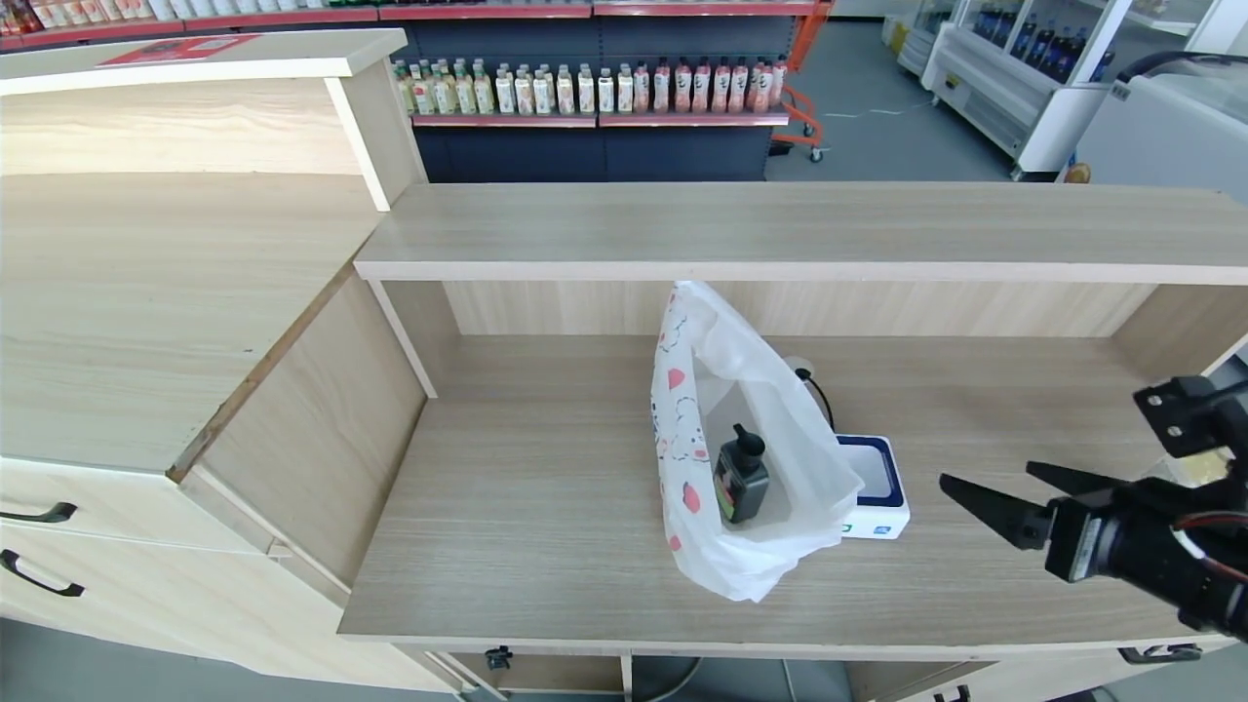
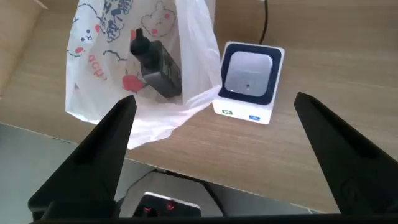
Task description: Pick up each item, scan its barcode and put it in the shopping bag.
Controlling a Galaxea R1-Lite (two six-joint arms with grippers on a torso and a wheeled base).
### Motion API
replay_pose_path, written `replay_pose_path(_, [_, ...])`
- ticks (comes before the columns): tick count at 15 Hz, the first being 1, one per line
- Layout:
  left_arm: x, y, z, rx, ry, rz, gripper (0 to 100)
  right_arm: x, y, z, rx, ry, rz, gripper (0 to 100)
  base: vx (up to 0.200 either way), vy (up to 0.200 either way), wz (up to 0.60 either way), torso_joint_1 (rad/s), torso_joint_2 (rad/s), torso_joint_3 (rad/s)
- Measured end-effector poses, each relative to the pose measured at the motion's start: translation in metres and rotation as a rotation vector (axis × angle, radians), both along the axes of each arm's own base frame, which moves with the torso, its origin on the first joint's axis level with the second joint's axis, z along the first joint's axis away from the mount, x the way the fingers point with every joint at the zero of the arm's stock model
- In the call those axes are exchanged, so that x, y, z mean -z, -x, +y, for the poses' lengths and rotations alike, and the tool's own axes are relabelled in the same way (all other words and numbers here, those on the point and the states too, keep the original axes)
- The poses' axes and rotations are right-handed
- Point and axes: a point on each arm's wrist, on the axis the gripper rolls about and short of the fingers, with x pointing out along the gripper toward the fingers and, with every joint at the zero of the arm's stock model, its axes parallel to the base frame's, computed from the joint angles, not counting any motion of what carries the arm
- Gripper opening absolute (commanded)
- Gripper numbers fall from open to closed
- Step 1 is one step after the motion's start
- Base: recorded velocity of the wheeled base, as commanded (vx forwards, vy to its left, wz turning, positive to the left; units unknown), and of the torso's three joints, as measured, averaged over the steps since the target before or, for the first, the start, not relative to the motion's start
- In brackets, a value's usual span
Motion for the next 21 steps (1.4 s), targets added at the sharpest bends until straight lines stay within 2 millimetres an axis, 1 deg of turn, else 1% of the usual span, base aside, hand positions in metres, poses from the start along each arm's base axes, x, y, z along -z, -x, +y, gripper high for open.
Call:
replay_pose_path(1, [0.0, 0.0, 0.0, 0.0, 0.0, 0.0, 100, 0.004, 0.029, -0.008, 0.049, 0.01, 0.011, 100, 0.0, 0.0, 0.0, 0.0, 0.0, 0.0])
replay_pose_path(3, [0.0, 0.0, 0.0, 0.0, 0.0, 0.0, 100, 0.009, 0.081, -0.018, 0.111, 0.023, -0.015, 100, 0.0, 0.0, 0.0, 0.0, 0.0, 0.0])
replay_pose_path(5, [0.0, 0.0, 0.0, 0.0, 0.0, 0.0, 100, 0.027, 0.13, -0.025, 0.174, 0.034, -0.04, 100, 0.0, 0.0, 0.0, 0.0, 0.0, 0.0])
replay_pose_path(7, [0.0, 0.0, 0.0, 0.0, 0.0, 0.0, 100, 0.049, 0.162, -0.028, 0.231, 0.041, -0.079, 100, 0.0, 0.0, 0.0, 0.0, 0.0, 0.0])
replay_pose_path(8, [0.0, 0.0, 0.0, 0.0, 0.0, 0.0, 100, 0.06, 0.173, -0.029, 0.258, 0.046, -0.097, 100, 0.0, 0.0, 0.0, 0.0, 0.0, 0.0])
replay_pose_path(10, [0.0, 0.0, 0.0, 0.0, 0.0, 0.0, 100, 0.071, 0.184, -0.029, 0.293, 0.049, -0.152, 100, 0.0, 0.0, 0.0, 0.0, 0.0, 0.0])
replay_pose_path(14, [0.0, 0.0, 0.0, 0.0, 0.0, 0.0, 100, 0.075, 0.19, -0.029, 0.302, 0.04, -0.233, 100, 0.0, 0.0, 0.0, 0.0, 0.0, 0.0])
replay_pose_path(21, [0.0, 0.0, 0.0, -0.004, 0.009, 0.0, 100, 0.075, 0.192, -0.029, 0.304, 0.03, -0.25, 100, 0.0, -0.2, 0.0, 0.004, 0.0, 0.004])
